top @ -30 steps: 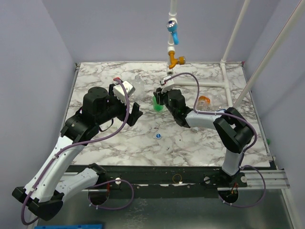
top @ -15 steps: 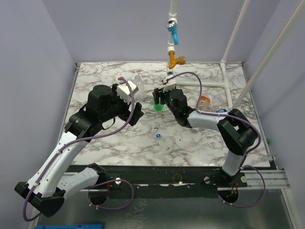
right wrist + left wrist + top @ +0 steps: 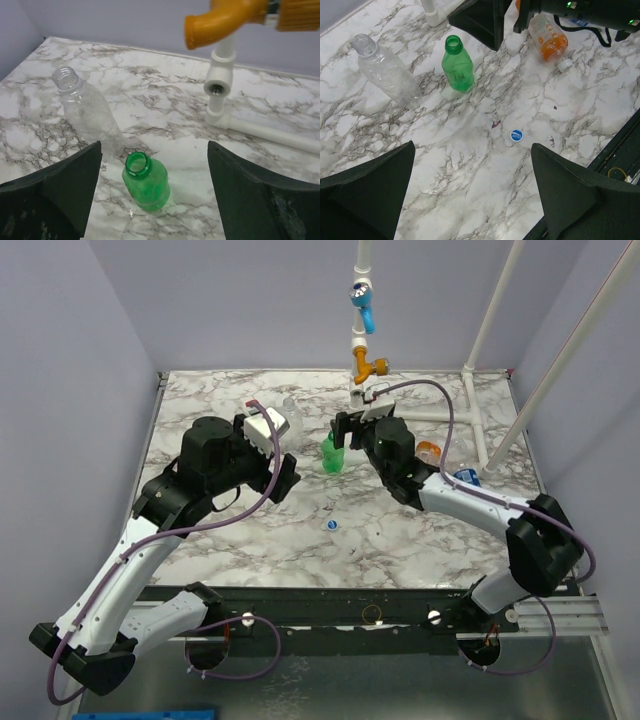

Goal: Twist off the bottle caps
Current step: Place the plastic bottle at the center of the board, then pick up the plastic bottle at the center of the board.

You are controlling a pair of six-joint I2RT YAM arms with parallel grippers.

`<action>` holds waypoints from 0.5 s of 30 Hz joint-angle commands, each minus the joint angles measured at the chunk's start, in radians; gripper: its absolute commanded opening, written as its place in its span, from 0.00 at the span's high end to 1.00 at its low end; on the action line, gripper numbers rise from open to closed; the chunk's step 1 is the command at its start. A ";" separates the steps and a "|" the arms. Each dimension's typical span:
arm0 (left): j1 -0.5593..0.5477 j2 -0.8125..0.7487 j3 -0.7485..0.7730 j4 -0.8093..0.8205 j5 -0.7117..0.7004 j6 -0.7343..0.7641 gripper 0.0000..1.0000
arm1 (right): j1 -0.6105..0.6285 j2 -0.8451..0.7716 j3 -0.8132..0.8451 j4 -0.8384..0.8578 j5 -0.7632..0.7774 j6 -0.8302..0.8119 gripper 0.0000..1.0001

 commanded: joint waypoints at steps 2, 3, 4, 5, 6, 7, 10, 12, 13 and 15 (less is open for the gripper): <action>0.003 0.003 0.061 -0.025 0.002 0.017 0.01 | -0.003 -0.131 0.023 -0.439 0.278 0.217 0.08; 0.003 0.006 0.067 -0.030 0.004 0.018 0.01 | -0.008 -0.151 0.020 -0.532 0.308 0.272 0.06; 0.003 0.009 0.071 -0.033 0.007 0.019 0.01 | -0.012 -0.171 0.012 -0.624 0.334 0.332 0.05; 0.003 0.010 0.074 -0.034 0.013 0.023 0.01 | -0.016 -0.189 -0.002 -0.688 0.363 0.384 0.04; 0.003 0.009 0.075 -0.035 0.017 0.028 0.01 | -0.021 -0.211 -0.021 -0.750 0.376 0.418 0.02; 0.003 0.012 0.076 -0.035 0.020 0.029 0.01 | -0.032 -0.231 -0.038 -0.787 0.379 0.452 0.00; 0.003 0.015 0.078 -0.035 0.037 0.031 0.01 | -0.078 -0.253 -0.100 -0.848 0.349 0.509 0.00; 0.003 0.017 0.081 -0.037 0.051 0.031 0.01 | -0.128 -0.241 -0.124 -0.859 0.301 0.537 0.00; 0.003 0.017 0.084 -0.037 0.059 0.030 0.01 | -0.148 -0.227 -0.136 -0.858 0.284 0.546 0.00; 0.003 0.019 0.091 -0.040 0.068 0.027 0.01 | -0.178 -0.190 -0.146 -0.850 0.273 0.553 0.00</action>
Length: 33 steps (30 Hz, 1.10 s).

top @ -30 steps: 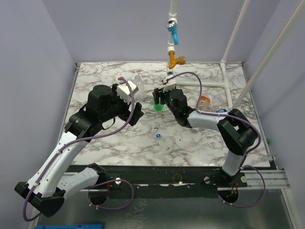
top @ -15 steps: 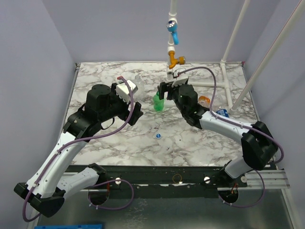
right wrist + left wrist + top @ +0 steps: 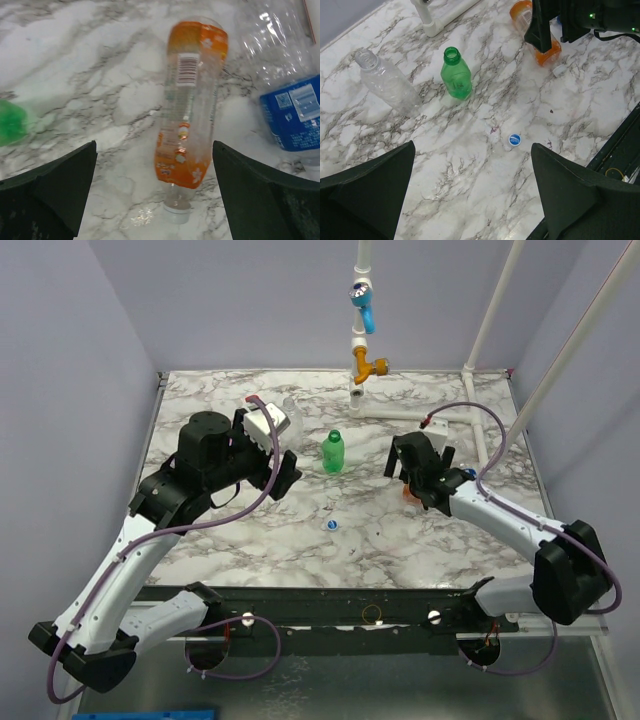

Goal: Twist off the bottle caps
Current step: Pick up the plastic bottle at the center of the board.

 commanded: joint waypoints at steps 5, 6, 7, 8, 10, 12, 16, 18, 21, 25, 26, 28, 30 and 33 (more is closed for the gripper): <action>0.003 0.007 0.053 -0.041 0.076 0.007 0.01 | -0.074 0.161 -0.034 -0.067 -0.020 0.096 0.00; 0.003 0.008 0.054 -0.042 0.082 0.006 0.01 | -0.076 0.180 -0.033 -0.065 -0.020 0.100 0.00; 0.003 0.009 0.055 -0.044 0.086 0.005 0.01 | -0.078 0.201 -0.034 -0.061 -0.021 0.104 0.00; 0.003 0.009 0.055 -0.044 0.089 0.005 0.01 | -0.081 0.219 -0.038 -0.053 -0.021 0.107 0.00; 0.003 0.009 0.056 -0.046 0.095 0.006 0.01 | -0.086 0.245 -0.047 -0.035 -0.026 0.112 0.00; 0.003 0.011 0.059 -0.047 0.105 0.008 0.01 | -0.090 0.262 -0.057 -0.017 -0.036 0.117 0.00; 0.003 0.012 0.065 -0.046 0.150 0.017 0.01 | -0.091 0.281 -0.087 0.043 -0.076 0.113 0.09; 0.003 0.014 0.070 -0.047 0.183 0.027 0.01 | -0.091 0.296 -0.094 0.068 -0.094 0.111 0.18; 0.003 0.015 0.077 -0.046 0.227 0.048 0.01 | -0.091 0.288 -0.096 0.068 -0.106 0.115 0.36; 0.003 -0.006 0.071 -0.035 0.312 0.148 0.01 | -0.090 0.122 -0.117 0.049 -0.152 0.079 0.49; 0.002 -0.017 0.065 -0.025 0.334 0.173 0.01 | -0.089 0.049 -0.116 0.037 -0.182 0.067 0.51; 0.001 -0.032 0.059 0.007 0.373 0.231 0.01 | -0.089 -0.087 -0.105 0.007 -0.256 0.031 0.55; 0.000 -0.041 0.060 0.039 0.407 0.294 0.01 | -0.089 -0.207 -0.077 -0.019 -0.352 -0.013 0.57; -0.002 -0.050 0.062 0.072 0.447 0.437 0.01 | -0.088 -0.302 0.029 -0.086 -0.574 -0.076 0.58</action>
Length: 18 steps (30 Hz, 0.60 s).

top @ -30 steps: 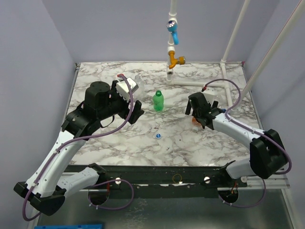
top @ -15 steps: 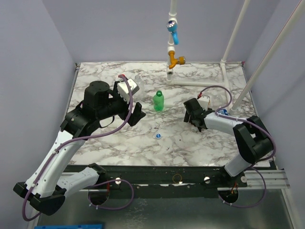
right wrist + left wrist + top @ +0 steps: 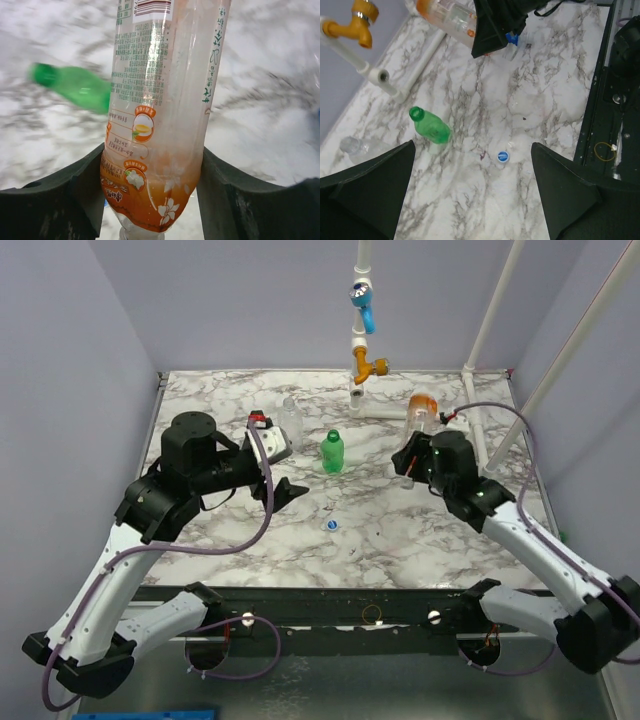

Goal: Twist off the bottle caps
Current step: Pick up the plastic bottle at the center of the board.

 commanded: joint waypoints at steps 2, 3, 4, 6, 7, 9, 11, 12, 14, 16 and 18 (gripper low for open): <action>-0.001 -0.045 -0.006 0.106 0.132 0.359 0.01 | -0.002 -0.108 0.199 -0.120 -0.486 -0.133 0.59; -0.003 -0.058 -0.022 0.127 0.134 0.436 0.01 | -0.002 -0.102 0.244 -0.145 -0.577 -0.142 0.59; -0.005 -0.071 -0.037 0.148 0.134 0.503 0.01 | -0.002 -0.092 0.281 -0.164 -0.680 -0.147 0.59; -0.005 -0.103 -0.077 0.179 0.139 0.671 0.01 | -0.002 -0.065 0.362 -0.197 -0.836 -0.147 0.59; -0.006 -0.120 -0.099 0.185 0.142 0.753 0.01 | -0.001 -0.055 0.387 -0.201 -0.908 -0.146 0.59; -0.006 -0.159 -0.158 0.195 0.156 0.953 0.01 | 0.007 -0.047 0.429 -0.194 -0.999 -0.143 0.59; -0.007 -0.197 -0.218 0.215 0.165 1.120 0.01 | 0.018 -0.041 0.461 -0.186 -1.054 -0.140 0.59; -0.006 -0.210 -0.244 0.225 0.167 1.210 0.01 | 0.022 -0.029 0.481 -0.188 -1.078 -0.138 0.59; -0.007 -0.235 -0.306 0.278 0.177 1.309 0.01 | 0.049 0.009 0.526 -0.213 -1.098 -0.137 0.59; -0.008 -0.247 -0.351 0.347 0.185 1.351 0.01 | 0.108 0.052 0.568 -0.236 -1.060 -0.143 0.61; -0.010 -0.255 -0.378 0.390 0.184 1.376 0.01 | 0.176 0.099 0.608 -0.265 -0.994 -0.160 0.61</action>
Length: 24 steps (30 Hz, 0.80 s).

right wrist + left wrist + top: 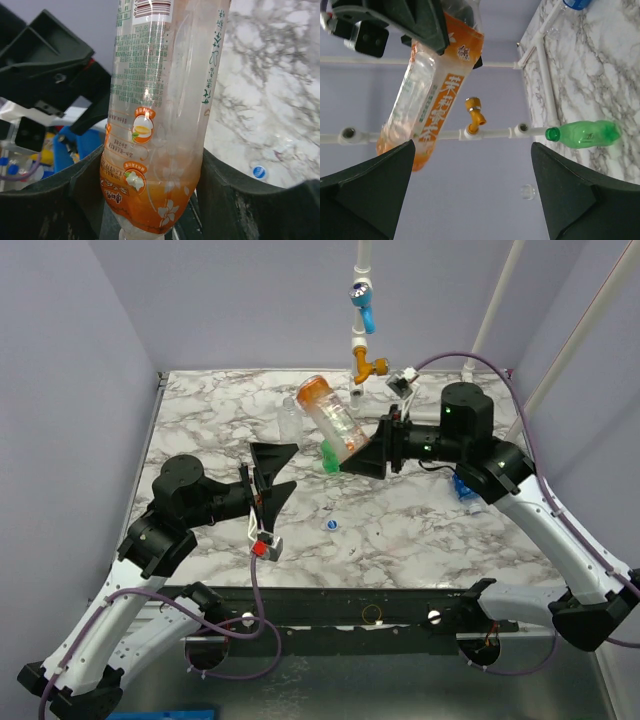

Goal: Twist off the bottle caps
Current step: Pick up the plastic bottle at the center of the board.

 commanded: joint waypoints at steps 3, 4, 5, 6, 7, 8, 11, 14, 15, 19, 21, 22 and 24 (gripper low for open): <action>-0.009 -0.033 -0.087 0.177 0.030 0.245 0.01 | 0.165 0.146 0.123 -0.104 0.050 -0.031 0.61; -0.009 -0.041 -0.097 0.184 0.018 0.246 0.01 | 0.177 0.165 0.140 -0.107 0.062 -0.029 0.61; -0.009 -0.047 -0.107 0.189 0.003 0.246 0.01 | 0.186 0.181 0.152 -0.105 0.072 -0.023 0.61; -0.009 -0.057 -0.117 0.195 -0.008 0.245 0.01 | 0.195 0.195 0.162 -0.106 0.070 -0.023 0.61; -0.009 -0.064 -0.125 0.199 -0.019 0.244 0.01 | 0.200 0.211 0.184 -0.112 0.068 -0.023 0.61; -0.009 -0.071 -0.134 0.201 -0.030 0.246 0.01 | 0.206 0.224 0.204 -0.123 0.070 -0.024 0.61; -0.009 -0.085 -0.157 0.204 -0.066 0.237 0.01 | 0.227 0.267 0.251 -0.168 0.076 -0.028 0.61; -0.008 -0.083 -0.176 0.204 -0.097 0.230 0.01 | 0.263 0.306 0.279 -0.203 0.074 -0.026 0.61; -0.008 -0.080 -0.179 0.204 -0.105 0.222 0.01 | 0.274 0.319 0.287 -0.213 0.065 -0.022 0.61; -0.009 -0.052 -0.179 0.203 -0.133 0.202 0.01 | 0.294 0.366 0.338 -0.271 0.062 -0.017 0.64; -0.010 -0.042 -0.177 0.202 -0.144 0.196 0.01 | 0.296 0.387 0.383 -0.321 0.064 -0.028 0.64; -0.009 -0.042 -0.178 0.201 -0.147 0.192 0.02 | 0.296 0.398 0.412 -0.347 0.067 -0.035 0.64; -0.010 -0.042 -0.179 0.197 -0.148 0.185 0.06 | 0.297 0.418 0.444 -0.381 0.059 -0.039 0.64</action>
